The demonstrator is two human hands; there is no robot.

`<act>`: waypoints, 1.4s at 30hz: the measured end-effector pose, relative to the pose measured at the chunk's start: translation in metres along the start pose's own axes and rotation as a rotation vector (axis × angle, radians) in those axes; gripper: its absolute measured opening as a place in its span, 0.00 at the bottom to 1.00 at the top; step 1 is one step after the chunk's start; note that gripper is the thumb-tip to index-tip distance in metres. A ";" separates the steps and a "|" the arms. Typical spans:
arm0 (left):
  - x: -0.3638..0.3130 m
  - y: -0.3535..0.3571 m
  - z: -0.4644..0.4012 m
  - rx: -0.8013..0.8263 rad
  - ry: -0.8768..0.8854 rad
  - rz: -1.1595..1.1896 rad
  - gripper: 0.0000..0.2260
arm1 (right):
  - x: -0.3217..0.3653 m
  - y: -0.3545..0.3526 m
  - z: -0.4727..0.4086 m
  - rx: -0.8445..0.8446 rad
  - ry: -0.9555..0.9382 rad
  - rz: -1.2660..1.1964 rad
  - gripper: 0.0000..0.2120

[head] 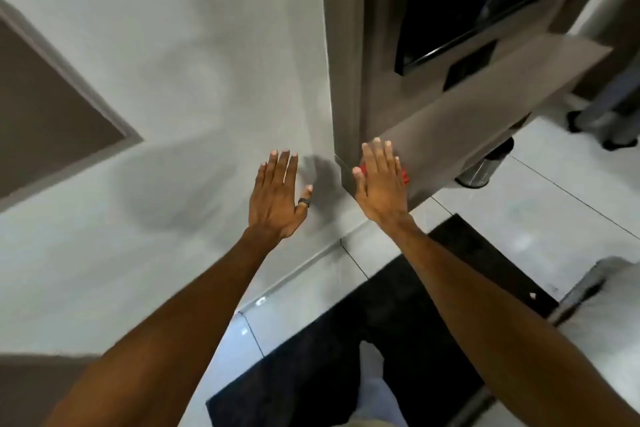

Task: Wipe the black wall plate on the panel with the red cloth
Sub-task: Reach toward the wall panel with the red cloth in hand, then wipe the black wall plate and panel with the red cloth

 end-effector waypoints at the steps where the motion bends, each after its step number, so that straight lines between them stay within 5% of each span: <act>1: -0.008 0.019 -0.010 0.075 -0.020 -0.001 0.32 | -0.022 0.008 -0.009 0.026 0.032 0.006 0.27; 9: -0.024 0.099 -0.039 0.294 0.002 0.014 0.32 | -0.118 0.090 -0.063 0.217 0.067 0.049 0.33; 14: -0.016 0.113 -0.030 0.304 -0.007 0.048 0.32 | -0.125 0.130 -0.063 0.390 0.010 0.286 0.50; 22: 0.008 0.090 0.002 0.213 -0.030 0.106 0.31 | -0.102 0.122 -0.036 0.258 0.147 0.108 0.34; 25: 0.027 0.064 0.023 0.136 -0.020 0.116 0.31 | -0.075 0.099 -0.024 0.150 0.291 -0.201 0.27; 30: 0.092 -0.017 0.071 -0.142 0.046 0.032 0.30 | 0.061 0.095 0.018 0.224 0.540 -1.045 0.18; 33: 0.150 -0.086 0.110 -0.349 0.039 -0.080 0.30 | 0.182 0.082 0.030 0.195 0.363 -1.295 0.18; 38: 0.234 -0.183 0.179 -0.680 -0.037 -0.244 0.30 | 0.357 0.021 0.059 -0.156 -0.167 -1.198 0.19; 42: 0.299 -0.245 0.233 -0.862 -0.143 -0.321 0.30 | 0.472 -0.007 0.079 -0.460 -0.484 -0.988 0.30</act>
Point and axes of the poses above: each hand's wrist, its own z-axis away from the middle knuckle, its own y-axis out of the palm, x = y × z, the point moved 6 cm from there along -z, towards the middle knuckle, and after that the axes turned 4 degrees about x, right-handed, at the moved point
